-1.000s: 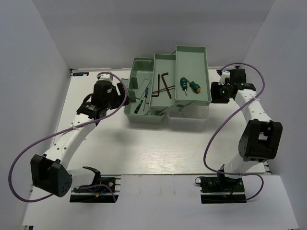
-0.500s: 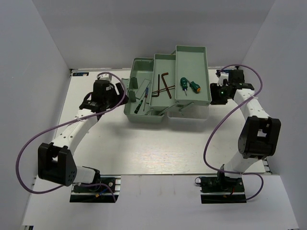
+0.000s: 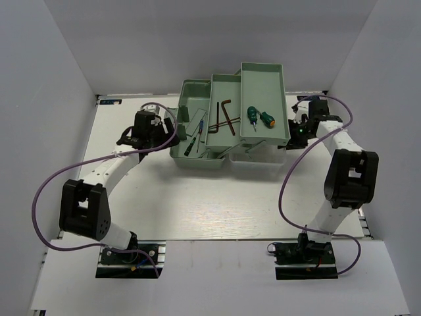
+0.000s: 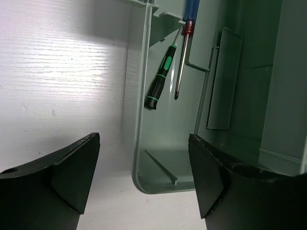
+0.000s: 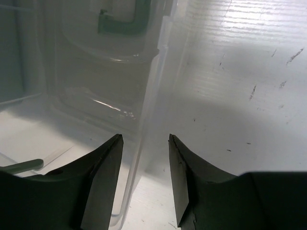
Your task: Sort the tools into containers
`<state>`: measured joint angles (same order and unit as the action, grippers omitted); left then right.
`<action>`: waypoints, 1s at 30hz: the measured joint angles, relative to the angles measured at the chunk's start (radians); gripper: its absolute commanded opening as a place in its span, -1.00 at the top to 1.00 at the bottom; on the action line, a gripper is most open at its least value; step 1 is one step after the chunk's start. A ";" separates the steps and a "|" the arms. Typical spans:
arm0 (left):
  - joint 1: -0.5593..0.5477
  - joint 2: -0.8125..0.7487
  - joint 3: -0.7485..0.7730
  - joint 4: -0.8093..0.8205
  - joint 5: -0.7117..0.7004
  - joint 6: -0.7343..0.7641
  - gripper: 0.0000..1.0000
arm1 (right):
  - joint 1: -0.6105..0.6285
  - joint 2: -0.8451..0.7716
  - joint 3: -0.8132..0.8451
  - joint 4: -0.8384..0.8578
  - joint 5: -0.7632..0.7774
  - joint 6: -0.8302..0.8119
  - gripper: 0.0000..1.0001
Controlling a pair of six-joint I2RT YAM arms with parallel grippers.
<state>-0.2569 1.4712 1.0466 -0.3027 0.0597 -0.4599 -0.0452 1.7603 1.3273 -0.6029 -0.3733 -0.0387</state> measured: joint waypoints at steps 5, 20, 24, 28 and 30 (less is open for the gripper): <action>0.000 -0.005 0.000 -0.002 0.006 0.016 -0.69 | 0.000 0.040 0.007 0.000 -0.005 0.007 0.12; -0.052 -0.176 -0.008 -0.013 0.286 0.172 -0.52 | 0.000 0.053 0.031 0.000 -0.006 0.020 -0.02; -0.131 -0.089 0.105 -0.109 0.335 0.265 -0.50 | 0.000 0.036 0.031 -0.014 0.015 0.009 -0.04; -0.242 0.025 0.287 -0.177 0.355 0.375 -0.50 | -0.010 -0.031 0.031 -0.040 0.050 0.005 -0.07; -0.305 0.076 0.367 -0.205 0.359 0.431 -0.50 | -0.024 -0.077 0.031 -0.059 0.062 0.005 -0.07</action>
<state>-0.5621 1.5475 1.4136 -0.5076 0.4187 -0.0288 -0.0689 1.6836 1.3579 -0.6617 -0.3111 -0.0334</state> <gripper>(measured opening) 0.752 0.535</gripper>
